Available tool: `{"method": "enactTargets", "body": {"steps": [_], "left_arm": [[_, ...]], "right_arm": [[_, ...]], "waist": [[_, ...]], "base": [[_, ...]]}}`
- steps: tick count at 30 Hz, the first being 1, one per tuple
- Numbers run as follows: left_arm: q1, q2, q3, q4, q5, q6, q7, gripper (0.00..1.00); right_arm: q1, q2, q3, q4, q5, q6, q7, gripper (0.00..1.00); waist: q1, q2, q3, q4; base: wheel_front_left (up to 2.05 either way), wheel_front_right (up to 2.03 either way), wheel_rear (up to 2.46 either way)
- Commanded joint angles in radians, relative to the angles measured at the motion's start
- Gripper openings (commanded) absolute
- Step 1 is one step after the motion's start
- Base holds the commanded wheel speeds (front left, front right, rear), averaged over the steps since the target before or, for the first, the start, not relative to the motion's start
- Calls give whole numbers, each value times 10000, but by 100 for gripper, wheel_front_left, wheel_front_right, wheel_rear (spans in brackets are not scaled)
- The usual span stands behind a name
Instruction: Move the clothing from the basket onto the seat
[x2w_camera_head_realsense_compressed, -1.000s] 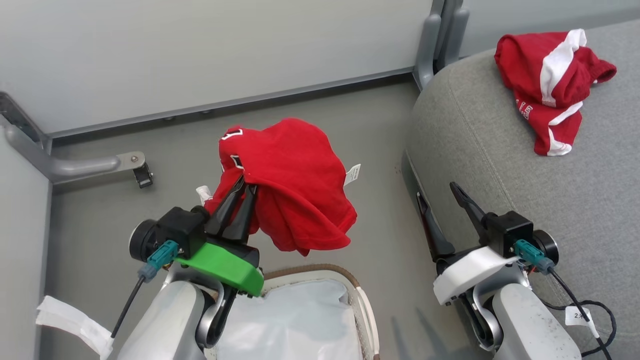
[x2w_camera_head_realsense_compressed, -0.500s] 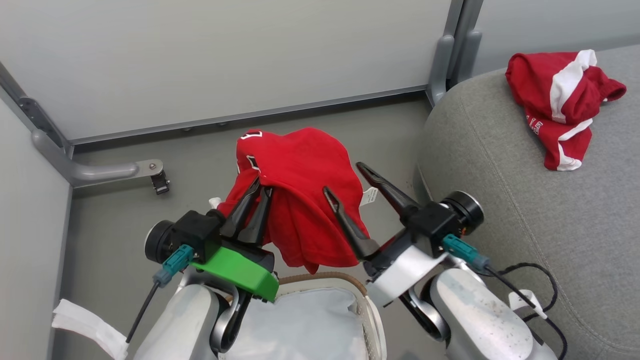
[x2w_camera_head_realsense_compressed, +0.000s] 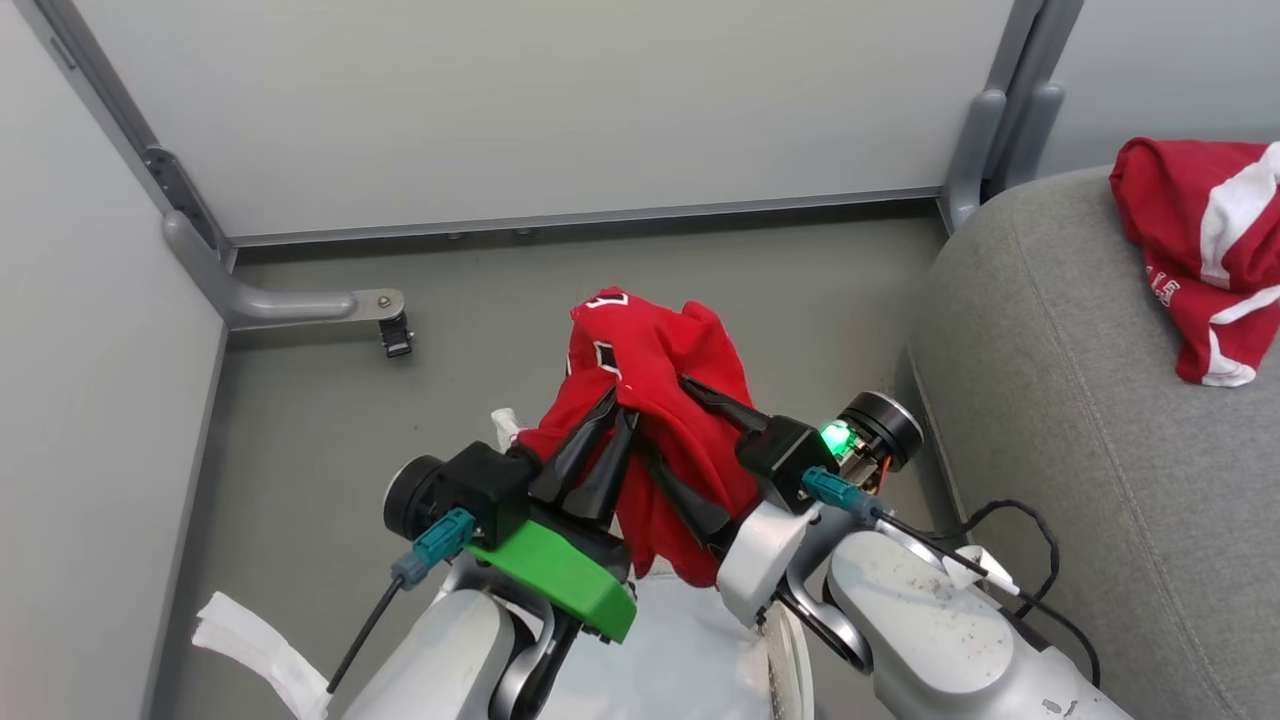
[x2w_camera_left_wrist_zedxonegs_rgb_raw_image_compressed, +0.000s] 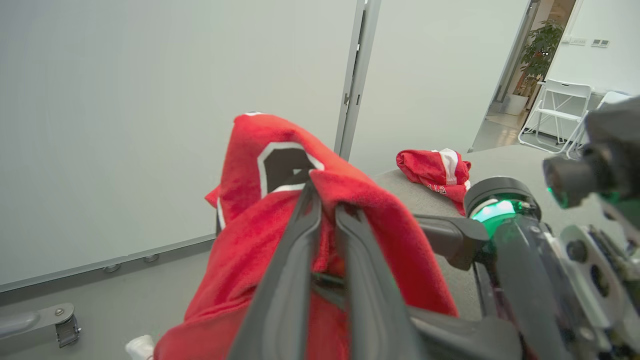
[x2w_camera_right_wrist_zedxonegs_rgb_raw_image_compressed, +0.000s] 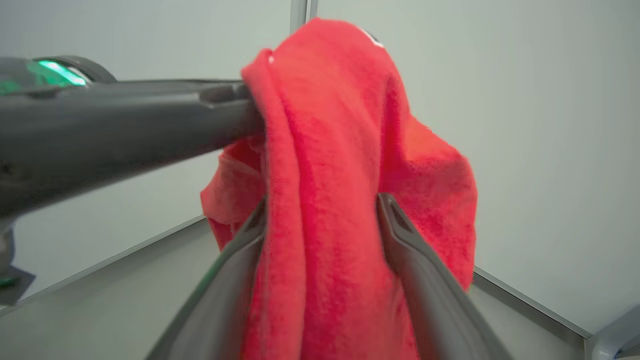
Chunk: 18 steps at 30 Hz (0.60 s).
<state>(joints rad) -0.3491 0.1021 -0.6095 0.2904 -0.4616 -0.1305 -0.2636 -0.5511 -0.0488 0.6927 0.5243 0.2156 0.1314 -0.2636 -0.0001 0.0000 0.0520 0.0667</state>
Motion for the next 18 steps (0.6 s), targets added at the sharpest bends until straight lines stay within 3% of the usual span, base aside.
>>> {"method": "enactTargets", "body": {"steps": [1, 6, 9, 10, 12, 13, 14, 18], "left_arm": [[-179, -46, -43, -111, -104, -5, -12, 0], [-108, 73, 32, -146, -132, -5, -14, 0], [73, 123, 452, -116, 78, 5, -35, 0], [132, 118, 531, -118, 127, 8, -39, 28], [219, 121, 633, -95, 196, 8, -43, 51], [241, 109, 650, -75, 233, 6, -34, 71], [271, 88, 734, -66, 277, 6, -23, 100], [311, 66, 818, -44, 466, 2, -11, 100]], "right_arm": [[-146, -44, -4, 156, 211, -14, -14, 0], [-69, -55, -241, 439, 720, -14, -14, 0], [150, -83, -391, 463, 1148, -19, -6, 0], [214, -92, -458, 462, 1309, -20, -6, 0], [244, -104, -569, 361, 1582, -25, -6, 0], [256, -89, -614, 305, 1690, -20, -9, 0], [275, -58, -682, 226, 1840, -16, -11, 0], [384, -29, -1096, -22, 2109, -14, -19, 0]], "waist": [[1, 0, -3, 247], [1, 0, 76, 193], [1, 0, 74, -257], [1, 0, 84, -474], [1, 0, 123, -966], [1, 0, 149, -1200], [1, 0, 195, -1507], [1, 0, 417, -2649]], "base": [[0, 0, 0], [0, 0, 0], [0, 0, 0], [0, 0, 0], [0, 0, 0], [0, 0, 0], [0, 0, 0], [0, 0, 0]]}}
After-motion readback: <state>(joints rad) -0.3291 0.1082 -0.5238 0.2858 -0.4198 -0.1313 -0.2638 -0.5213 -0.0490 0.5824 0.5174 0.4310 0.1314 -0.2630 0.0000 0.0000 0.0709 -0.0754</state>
